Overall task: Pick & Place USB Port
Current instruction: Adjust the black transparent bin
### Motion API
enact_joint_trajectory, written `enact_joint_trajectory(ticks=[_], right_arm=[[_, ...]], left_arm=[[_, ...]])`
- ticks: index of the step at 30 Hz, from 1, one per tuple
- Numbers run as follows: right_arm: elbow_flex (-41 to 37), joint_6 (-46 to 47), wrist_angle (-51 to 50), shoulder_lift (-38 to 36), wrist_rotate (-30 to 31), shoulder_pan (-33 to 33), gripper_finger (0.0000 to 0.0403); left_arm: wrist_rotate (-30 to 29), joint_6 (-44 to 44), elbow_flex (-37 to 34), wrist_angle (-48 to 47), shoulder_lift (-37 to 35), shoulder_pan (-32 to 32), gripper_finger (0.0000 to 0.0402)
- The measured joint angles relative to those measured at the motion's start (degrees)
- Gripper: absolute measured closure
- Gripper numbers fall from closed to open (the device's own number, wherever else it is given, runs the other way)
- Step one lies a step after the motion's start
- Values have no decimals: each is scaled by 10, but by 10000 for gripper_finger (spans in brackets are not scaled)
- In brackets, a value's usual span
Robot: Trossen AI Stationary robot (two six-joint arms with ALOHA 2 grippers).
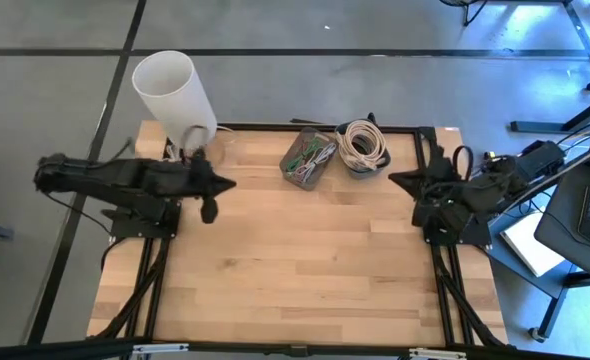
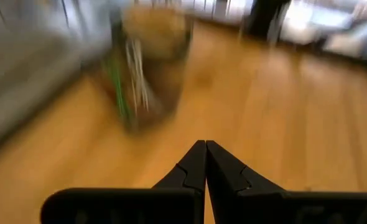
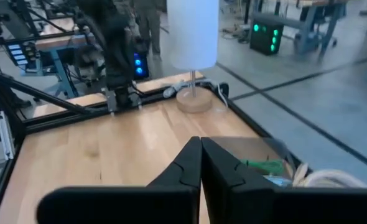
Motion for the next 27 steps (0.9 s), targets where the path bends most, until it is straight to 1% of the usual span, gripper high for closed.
enact_joint_trajectory(ticks=[3, 6, 9, 12, 14, 17, 21, 27], right_arm=[[13, -35, 11, 2, -2, -7, 391], [22, -54, 21, 2, 0, -14, 391], [24, -66, 24, 2, -2, -18, 398], [25, -65, 25, 6, -2, -20, 397], [25, -65, 25, 10, -2, -20, 397], [25, -66, 26, 14, -2, -20, 400], [25, -68, 26, 15, -2, -20, 399], [25, -80, 37, 18, -3, -20, 401]], left_arm=[[87, -32, 0, -44, 67, 43, 398], [143, -12, 0, -29, 149, 76, 399], [181, 28, 0, 31, 232, 111, 400], [229, 58, 0, 112, 307, 144, 399], [246, 61, 0, 153, 354, 161, 400], [249, 74, 1, 203, 410, 181, 399], [262, 106, 24, 266, 481, 208, 400], [294, 137, 94, 290, 585, 241, 399]])
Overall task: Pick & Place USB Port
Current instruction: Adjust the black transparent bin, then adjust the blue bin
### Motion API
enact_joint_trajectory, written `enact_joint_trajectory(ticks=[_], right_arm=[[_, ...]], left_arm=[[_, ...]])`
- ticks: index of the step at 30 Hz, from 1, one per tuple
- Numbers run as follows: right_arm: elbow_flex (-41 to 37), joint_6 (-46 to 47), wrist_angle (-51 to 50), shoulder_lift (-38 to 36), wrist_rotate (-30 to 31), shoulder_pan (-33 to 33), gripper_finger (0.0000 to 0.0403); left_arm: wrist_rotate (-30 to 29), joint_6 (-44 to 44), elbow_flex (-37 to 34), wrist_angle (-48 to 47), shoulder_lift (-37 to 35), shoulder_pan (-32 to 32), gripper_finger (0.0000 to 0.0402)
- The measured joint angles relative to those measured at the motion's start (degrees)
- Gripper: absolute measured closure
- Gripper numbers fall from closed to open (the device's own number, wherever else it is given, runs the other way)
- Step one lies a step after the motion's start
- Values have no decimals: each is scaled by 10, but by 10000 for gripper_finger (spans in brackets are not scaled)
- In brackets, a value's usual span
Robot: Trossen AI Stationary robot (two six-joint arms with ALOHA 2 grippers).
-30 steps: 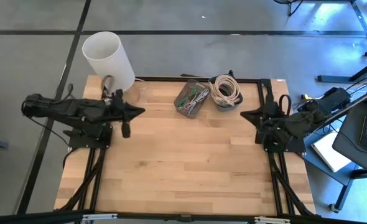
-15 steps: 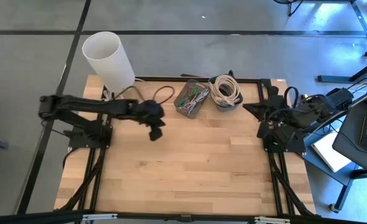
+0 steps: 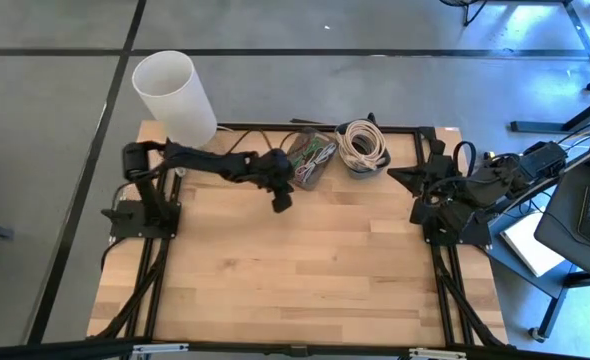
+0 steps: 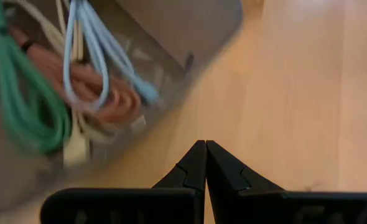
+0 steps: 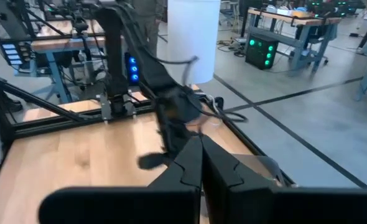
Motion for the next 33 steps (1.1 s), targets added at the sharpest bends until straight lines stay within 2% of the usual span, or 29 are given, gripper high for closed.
enact_joint_trajectory(ticks=[7, 14, 21, 23, 25, 28, 33], right_arm=[[0, -1, 7, 0, -6, 0, 401], [0, -1, 7, 0, -12, 0, 402], [0, 0, 8, 0, -15, 0, 402], [0, 7, 0, 0, -15, 0, 402], [0, 44, -40, 0, -15, 0, 402], [0, 169, -154, 0, -34, -7, 402], [0, 367, -356, 18, -67, -32, 402]], left_arm=[[19, 12, 94, 21, 80, 20, 399], [31, 14, 171, 24, 128, 37, 399], [57, -10, 192, 52, 147, 48, 399], [80, -11, 191, 51, 145, 48, 399], [113, -10, 190, 32, 127, 43, 400], [127, 13, 190, -11, 63, 19, 399], [91, 62, 191, -99, -101, -25, 400]])
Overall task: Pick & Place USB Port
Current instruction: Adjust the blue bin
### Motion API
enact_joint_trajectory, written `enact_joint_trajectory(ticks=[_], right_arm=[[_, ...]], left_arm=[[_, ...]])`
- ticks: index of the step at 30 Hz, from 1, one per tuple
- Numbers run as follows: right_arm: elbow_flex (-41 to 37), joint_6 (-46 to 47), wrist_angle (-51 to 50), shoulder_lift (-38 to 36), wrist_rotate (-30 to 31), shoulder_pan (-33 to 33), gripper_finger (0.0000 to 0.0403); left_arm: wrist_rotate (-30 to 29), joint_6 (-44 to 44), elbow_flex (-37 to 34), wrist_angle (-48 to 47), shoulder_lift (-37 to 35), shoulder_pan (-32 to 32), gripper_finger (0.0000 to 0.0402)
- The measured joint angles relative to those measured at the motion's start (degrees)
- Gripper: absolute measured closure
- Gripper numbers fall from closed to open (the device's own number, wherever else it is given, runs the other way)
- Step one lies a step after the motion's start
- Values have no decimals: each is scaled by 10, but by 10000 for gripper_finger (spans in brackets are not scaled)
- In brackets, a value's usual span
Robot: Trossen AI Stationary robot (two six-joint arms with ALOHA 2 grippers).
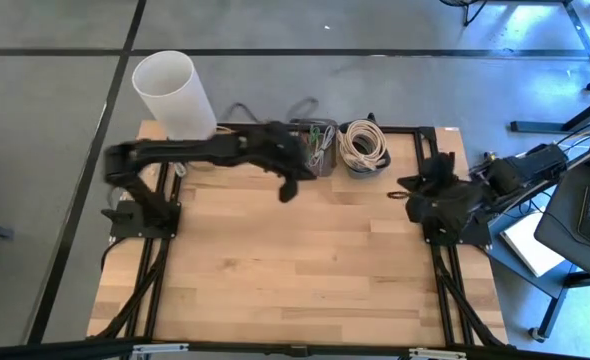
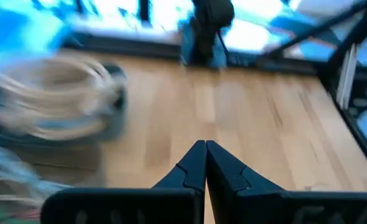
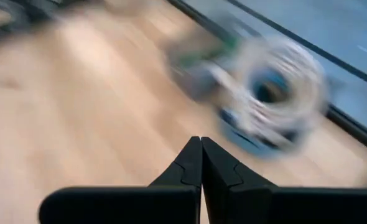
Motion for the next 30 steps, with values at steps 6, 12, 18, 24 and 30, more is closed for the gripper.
enact_joint_trajectory(ticks=[6, 12, 18, 24, 30], right_arm=[[-50, 113, -165, 17, -69, -84, 403], [-203, 108, -90, -26, -160, -159, 403], [-229, -1, -3, -53, -146, -263, 403], [-245, -124, 107, -32, -233, -422, 403], [-245, -173, 207, 33, -261, -550, 403]], left_arm=[[-133, -25, 0, -93, -188, -35, 399], [-230, -16, 0, -110, -308, -93, 398], [-256, -7, 0, -114, -348, -147, 400], [-272, -5, 0, -111, -352, -187, 400], [-292, -5, 0, -124, -350, -204, 398]])
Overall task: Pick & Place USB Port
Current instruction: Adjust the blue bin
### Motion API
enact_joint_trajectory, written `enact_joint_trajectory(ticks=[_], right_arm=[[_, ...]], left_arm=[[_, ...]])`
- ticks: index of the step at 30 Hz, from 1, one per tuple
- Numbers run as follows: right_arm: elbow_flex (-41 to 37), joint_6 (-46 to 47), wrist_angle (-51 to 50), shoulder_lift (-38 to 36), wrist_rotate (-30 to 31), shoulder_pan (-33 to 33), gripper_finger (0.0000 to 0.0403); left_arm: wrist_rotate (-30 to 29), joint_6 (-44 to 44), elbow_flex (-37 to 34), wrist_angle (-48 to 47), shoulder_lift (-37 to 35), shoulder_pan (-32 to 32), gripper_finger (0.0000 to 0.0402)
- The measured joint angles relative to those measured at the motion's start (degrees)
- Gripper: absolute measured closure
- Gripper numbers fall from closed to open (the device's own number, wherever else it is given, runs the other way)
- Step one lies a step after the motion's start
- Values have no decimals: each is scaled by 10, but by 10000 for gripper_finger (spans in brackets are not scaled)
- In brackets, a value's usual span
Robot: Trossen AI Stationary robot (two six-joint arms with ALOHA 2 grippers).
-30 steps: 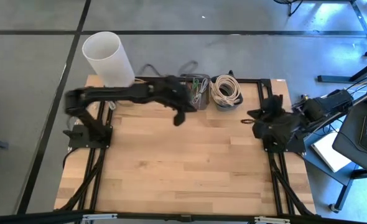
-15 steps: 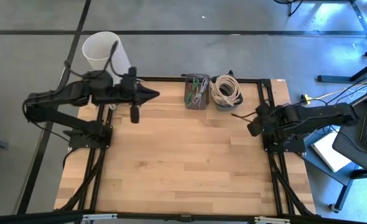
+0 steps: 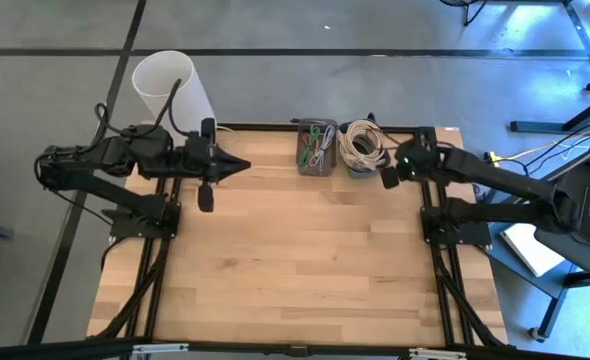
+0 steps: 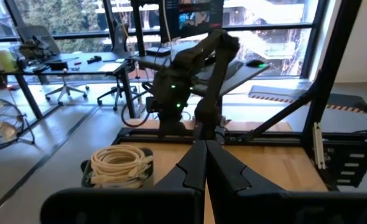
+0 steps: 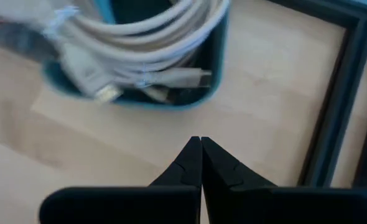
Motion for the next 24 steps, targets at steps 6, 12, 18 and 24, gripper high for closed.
enact_joint_trajectory(ticks=[6, 12, 18, 24], right_arm=[[-13, -67, 60, 73, -35, -92, 403], [-15, -132, 112, 120, -38, -143, 403], [-15, -177, 162, 171, -52, -171, 403], [-15, -186, 183, 215, -100, -174, 403]], left_arm=[[-11, 0, 0, -2, 0, -3, 399], [-10, -2, 0, -2, 0, -3, 400], [-9, -2, 0, -2, 0, -3, 400], [-9, 1, 0, -3, -6, -7, 398]])
